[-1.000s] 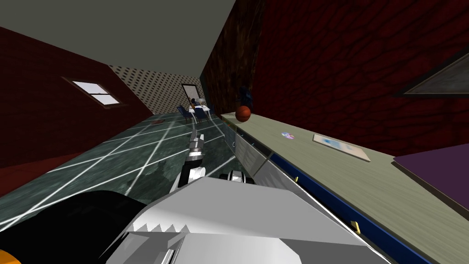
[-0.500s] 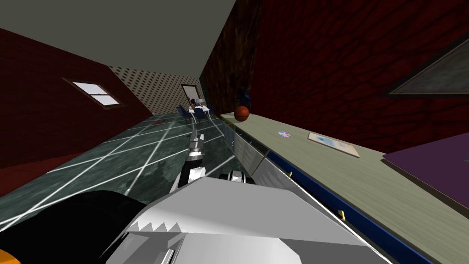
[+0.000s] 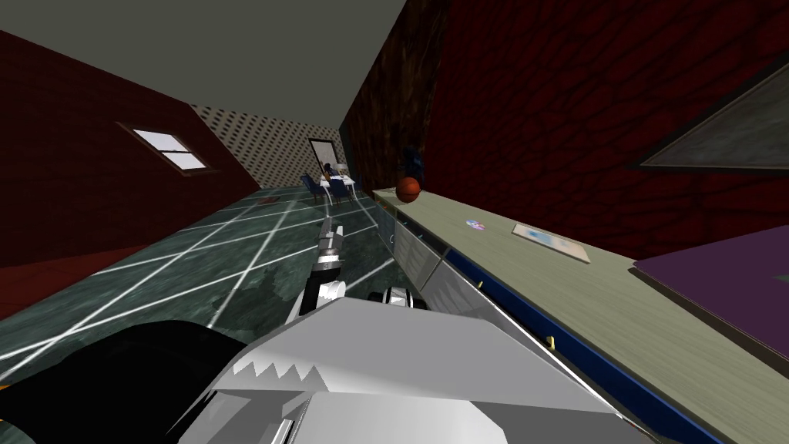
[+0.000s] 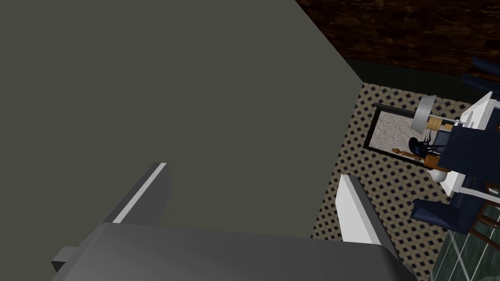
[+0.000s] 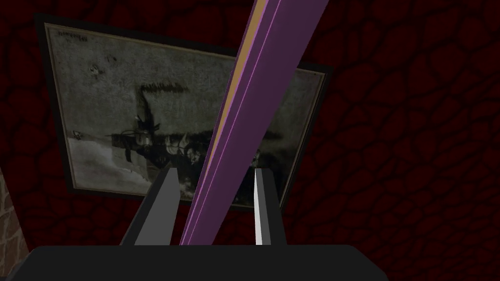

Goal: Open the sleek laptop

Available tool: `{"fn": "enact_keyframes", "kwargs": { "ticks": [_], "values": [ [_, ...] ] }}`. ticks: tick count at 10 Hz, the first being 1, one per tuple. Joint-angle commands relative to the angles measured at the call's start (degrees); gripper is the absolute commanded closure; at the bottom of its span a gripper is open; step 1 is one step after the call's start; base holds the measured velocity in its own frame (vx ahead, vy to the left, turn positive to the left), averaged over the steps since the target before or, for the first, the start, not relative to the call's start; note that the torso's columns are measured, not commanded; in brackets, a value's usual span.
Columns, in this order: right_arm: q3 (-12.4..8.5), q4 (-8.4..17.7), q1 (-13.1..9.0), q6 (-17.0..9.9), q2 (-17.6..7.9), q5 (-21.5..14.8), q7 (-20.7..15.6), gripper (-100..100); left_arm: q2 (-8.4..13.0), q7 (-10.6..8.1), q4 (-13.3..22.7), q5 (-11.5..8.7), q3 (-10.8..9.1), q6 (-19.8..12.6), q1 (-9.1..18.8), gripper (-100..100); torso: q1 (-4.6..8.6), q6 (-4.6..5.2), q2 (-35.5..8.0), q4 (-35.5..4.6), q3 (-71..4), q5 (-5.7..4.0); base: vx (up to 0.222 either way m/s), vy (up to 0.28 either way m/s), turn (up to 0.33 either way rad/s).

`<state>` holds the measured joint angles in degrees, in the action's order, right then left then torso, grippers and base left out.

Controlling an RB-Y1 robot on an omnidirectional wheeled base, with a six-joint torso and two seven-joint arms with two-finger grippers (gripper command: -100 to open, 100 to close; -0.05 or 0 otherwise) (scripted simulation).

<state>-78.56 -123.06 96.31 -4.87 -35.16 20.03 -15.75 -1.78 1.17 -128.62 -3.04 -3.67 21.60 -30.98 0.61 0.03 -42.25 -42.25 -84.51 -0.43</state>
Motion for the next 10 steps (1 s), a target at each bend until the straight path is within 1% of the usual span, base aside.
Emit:
{"fn": "enact_keyframes", "kwargs": {
  "ticks": [1, 3, 4, 5, 8, 9, 10],
  "values": [
    [3.3, 2.4, -3.1, 1.0, 0.4, 0.6, 1.5, 100, 0.0, 0.0, 0.0, 0.0, 0.0, 0.0, 0.0, 0, 0.18, -0.05, 0.1, 0.1, -0.1, -0.08, -0.08, -0.042, 0.034],
    [5.5, 4.2, -5.3, 1.8, 0.5, 1.1, 2.7, 100, 0.0, 0.0, 0.0, 0.0, -0.01, 0.0, 0.0, 0, 0.04, -0.08, 0.2, 0.1, -0.2, 0.07, -0.074, -0.049, 0.039],
    [4.8, 3.7, -4.8, 1.7, 0.5, 0.8, 2.2, 100, 0.0, 0.0, 0.0, 0.0, -0.01, 0.0, 0.0, 0, -0.11, -0.1, 0.1, 0.1, -0.2, 0.15, -0.036, -0.022, 0.006],
    [6.3, 5.0, -6.6, 2.2, 0.7, 1.0, 2.9, 100, 0.0, 0.0, 0.0, 0.0, -0.01, 0.0, 0.0, 0, -0.53, -0.07, 0.2, 0.1, -0.2, 0.42, -0.032, -0.009, 0.036],
    [9.9, 8.3, -11.3, 3.7, 1.4, 1.2, 4.4, 100, 0.0, 0.0, 0.0, 0.0, 0.0, 0.0, 0.0, 0, -0.16, 0.06, -0.1, -0.1, 0.1, 0.1, -0.055, 0.0, 0.068],
    [9.9, 8.3, -11.3, 3.7, 1.4, 1.2, 4.4, 100, 0.0, 0.0, 0.0, 0.0, 0.0, 0.0, 0.0, 0, -0.1, 0.11, -0.2, -0.1, 0.1, 0.11, -0.045, -0.007, 0.038],
    [11.1, 9.4, -12.9, 4.1, 1.6, 1.3, 5.0, 100, 0.0, 0.0, 0.0, 0.0, -0.01, 0.0, 0.0, 0, -0.09, 0.25, -0.3, -0.1, 0.2, 0.1, -0.032, -0.012, 0.03]
  ]
}}
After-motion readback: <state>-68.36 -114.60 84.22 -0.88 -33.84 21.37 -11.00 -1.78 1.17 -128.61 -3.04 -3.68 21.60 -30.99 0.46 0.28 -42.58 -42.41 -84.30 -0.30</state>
